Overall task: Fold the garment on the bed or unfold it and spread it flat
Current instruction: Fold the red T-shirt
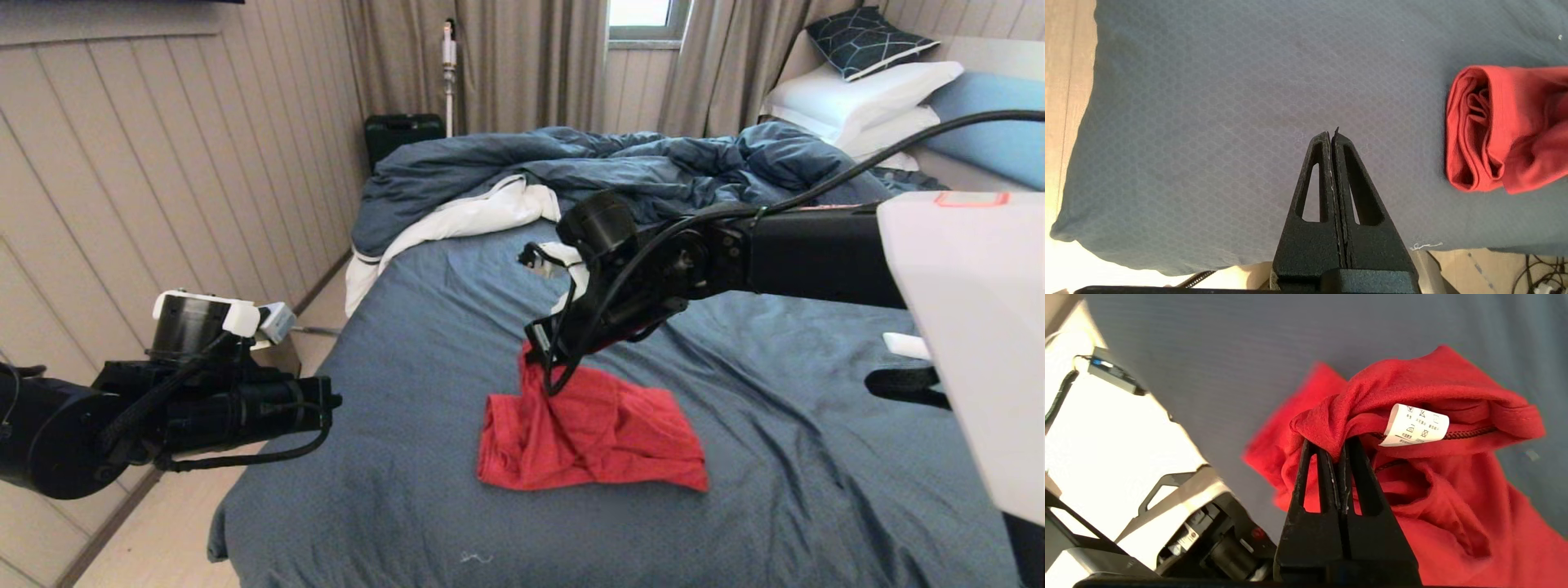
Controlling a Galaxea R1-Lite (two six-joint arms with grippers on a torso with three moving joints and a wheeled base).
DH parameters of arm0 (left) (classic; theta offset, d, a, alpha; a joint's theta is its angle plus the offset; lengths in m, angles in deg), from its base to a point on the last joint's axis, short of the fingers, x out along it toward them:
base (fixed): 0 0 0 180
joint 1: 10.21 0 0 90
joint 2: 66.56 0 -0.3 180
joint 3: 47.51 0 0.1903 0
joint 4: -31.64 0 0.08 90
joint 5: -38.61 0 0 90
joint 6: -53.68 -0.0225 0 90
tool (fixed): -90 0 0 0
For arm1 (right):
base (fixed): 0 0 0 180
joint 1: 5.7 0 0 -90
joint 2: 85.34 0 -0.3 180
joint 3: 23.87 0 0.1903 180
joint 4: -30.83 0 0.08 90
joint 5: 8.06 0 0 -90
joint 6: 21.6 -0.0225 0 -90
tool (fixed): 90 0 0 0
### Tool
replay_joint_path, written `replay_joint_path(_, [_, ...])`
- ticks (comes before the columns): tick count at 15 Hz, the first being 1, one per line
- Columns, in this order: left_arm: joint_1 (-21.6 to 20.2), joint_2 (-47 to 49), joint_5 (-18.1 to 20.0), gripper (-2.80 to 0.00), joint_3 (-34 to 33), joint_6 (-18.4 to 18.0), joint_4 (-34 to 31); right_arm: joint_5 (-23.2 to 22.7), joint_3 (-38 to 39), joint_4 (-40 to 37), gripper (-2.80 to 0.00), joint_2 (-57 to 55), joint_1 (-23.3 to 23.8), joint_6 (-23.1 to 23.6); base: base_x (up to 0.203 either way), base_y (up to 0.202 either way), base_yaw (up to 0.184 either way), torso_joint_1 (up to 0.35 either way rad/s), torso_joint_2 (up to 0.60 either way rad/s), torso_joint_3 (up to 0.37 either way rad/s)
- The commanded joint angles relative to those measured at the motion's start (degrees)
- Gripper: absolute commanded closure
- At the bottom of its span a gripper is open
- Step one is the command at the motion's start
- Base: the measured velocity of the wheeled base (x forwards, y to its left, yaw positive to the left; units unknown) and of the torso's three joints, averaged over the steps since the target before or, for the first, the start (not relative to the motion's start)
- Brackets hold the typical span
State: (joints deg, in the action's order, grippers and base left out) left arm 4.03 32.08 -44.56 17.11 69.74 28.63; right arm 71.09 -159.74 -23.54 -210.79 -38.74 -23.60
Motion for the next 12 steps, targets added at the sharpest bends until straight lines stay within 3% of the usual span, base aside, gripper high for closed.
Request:
replay_joint_path(1, [0.0, 0.1, 0.0, 0.00, 0.1, 0.1, 0.1, 0.0, -0.1, 0.6, 0.00, -0.3, -1.2, 0.0, 0.000, 0.000, 0.000, 0.000, 0.00, 0.000])
replay_joint_path(5, [0.0, 0.2, 0.0, 0.00, 0.1, 0.1, 0.1, 0.3, 0.0, 2.4, 0.00, -3.9, -2.5, 0.0, 0.000, 0.000, 0.000, 0.000, 0.00, 0.000])
replay_joint_path(6, [0.0, 0.2, 0.1, 0.00, 0.0, 0.1, 0.1, 0.6, -0.1, 3.3, -2.80, -4.7, -2.5, 0.1, 0.000, 0.000, 0.000, 0.000, 0.00, 0.000])
replay_joint_path(12, [0.3, 0.3, 0.1, 0.00, -0.2, 0.1, 0.1, 0.6, 0.1, 3.8, -2.80, -1.3, -2.1, -0.1, 0.000, 0.000, 0.000, 0.000, 0.00, 0.000])
